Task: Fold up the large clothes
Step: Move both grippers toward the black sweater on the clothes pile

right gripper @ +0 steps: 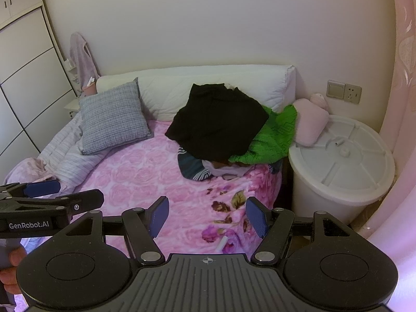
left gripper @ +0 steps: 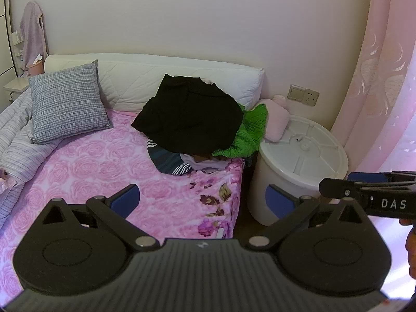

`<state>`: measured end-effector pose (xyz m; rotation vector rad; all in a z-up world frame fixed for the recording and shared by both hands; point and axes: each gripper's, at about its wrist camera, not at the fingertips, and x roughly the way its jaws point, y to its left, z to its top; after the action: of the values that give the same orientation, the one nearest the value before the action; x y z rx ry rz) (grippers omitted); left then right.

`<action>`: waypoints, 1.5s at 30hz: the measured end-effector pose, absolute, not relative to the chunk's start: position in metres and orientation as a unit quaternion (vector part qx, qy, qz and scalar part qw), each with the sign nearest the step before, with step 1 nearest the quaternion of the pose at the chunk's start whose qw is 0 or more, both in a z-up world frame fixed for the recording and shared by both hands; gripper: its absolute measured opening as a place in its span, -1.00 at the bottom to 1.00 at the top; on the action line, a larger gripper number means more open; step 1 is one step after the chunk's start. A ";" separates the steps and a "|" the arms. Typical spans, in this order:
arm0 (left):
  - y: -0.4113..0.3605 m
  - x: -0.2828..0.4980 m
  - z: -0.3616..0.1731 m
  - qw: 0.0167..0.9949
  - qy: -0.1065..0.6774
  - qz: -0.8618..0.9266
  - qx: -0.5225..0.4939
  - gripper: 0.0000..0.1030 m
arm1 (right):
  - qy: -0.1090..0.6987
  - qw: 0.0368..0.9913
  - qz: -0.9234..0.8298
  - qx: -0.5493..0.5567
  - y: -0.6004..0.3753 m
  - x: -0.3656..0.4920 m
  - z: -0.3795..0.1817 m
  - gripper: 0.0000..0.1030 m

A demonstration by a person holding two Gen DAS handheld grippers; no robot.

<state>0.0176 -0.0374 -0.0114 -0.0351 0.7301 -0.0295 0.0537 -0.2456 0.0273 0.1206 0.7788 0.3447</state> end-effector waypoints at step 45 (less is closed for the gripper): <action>-0.082 0.059 -0.013 0.928 0.373 -0.013 -0.011 0.98 | 0.402 0.897 0.173 0.057 -0.299 0.095 0.011 0.22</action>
<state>0.0586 -0.0825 -0.0133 -0.0226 0.7647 -0.0263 0.0950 -0.2988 0.0115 0.1174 0.8323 0.3591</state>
